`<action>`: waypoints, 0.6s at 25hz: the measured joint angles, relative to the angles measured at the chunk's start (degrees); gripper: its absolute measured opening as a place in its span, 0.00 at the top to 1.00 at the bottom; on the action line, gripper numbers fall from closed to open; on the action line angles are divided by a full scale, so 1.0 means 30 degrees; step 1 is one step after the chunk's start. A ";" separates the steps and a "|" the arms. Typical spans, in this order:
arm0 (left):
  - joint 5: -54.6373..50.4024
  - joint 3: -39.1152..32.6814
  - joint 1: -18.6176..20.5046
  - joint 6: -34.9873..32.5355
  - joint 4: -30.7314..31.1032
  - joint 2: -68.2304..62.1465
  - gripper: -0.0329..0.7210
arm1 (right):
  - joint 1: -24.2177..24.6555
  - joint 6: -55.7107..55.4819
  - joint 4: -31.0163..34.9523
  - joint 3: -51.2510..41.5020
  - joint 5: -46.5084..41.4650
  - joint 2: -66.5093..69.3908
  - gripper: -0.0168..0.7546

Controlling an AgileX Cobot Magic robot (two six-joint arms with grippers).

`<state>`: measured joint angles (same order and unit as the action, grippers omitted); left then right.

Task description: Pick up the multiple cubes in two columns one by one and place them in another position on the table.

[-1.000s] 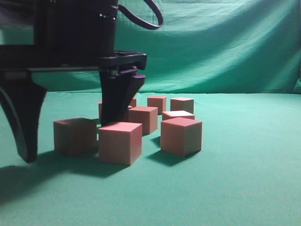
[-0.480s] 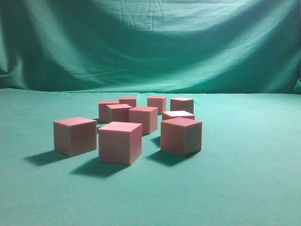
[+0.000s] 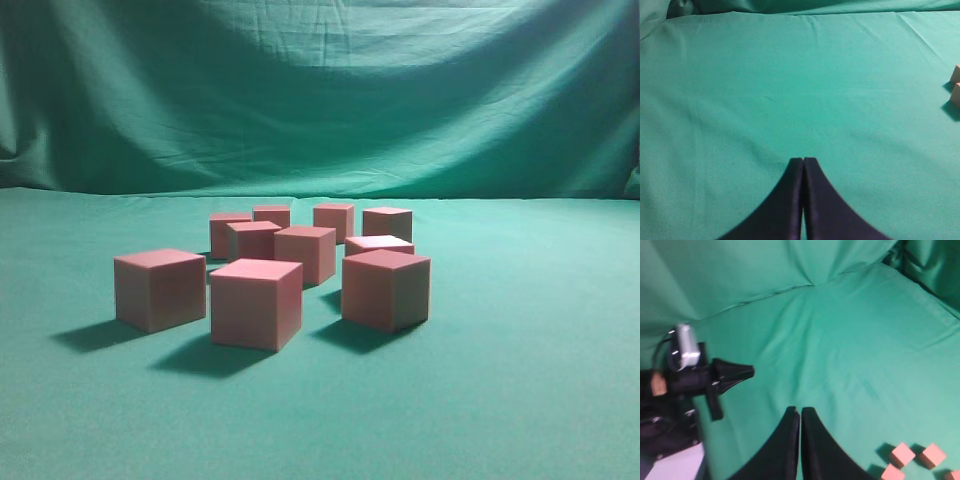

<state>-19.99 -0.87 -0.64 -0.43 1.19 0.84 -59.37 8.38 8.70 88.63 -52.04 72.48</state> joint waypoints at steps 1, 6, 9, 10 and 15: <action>0.0000 0.0000 0.0000 0.0000 0.0000 0.0000 0.96 | 0.0000 0.0135 0.0220 0.0000 -0.0583 -0.0492 0.98; 0.0000 0.0000 0.0000 0.0000 0.0000 0.0000 0.96 | 0.0000 0.0362 -0.0131 0.0018 -0.4297 -0.3126 0.98; 0.0000 0.0000 0.0000 0.0000 0.0000 0.0000 0.96 | 0.0000 -0.0140 -0.1017 0.0018 -0.6382 -0.4998 0.98; 0.0000 0.0000 0.0000 0.0000 0.0000 0.0000 0.96 | 0.0000 -0.0395 -0.1263 0.0018 -0.6715 -0.5717 0.98; 0.0000 0.0000 0.0000 0.0000 0.0000 0.0000 0.96 | 0.0000 -0.1656 -0.2641 -0.0709 -0.7021 -0.8899 0.98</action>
<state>-19.99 -0.87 -0.64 -0.43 1.19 0.84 -59.37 3.41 0.78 86.50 -73.11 45.78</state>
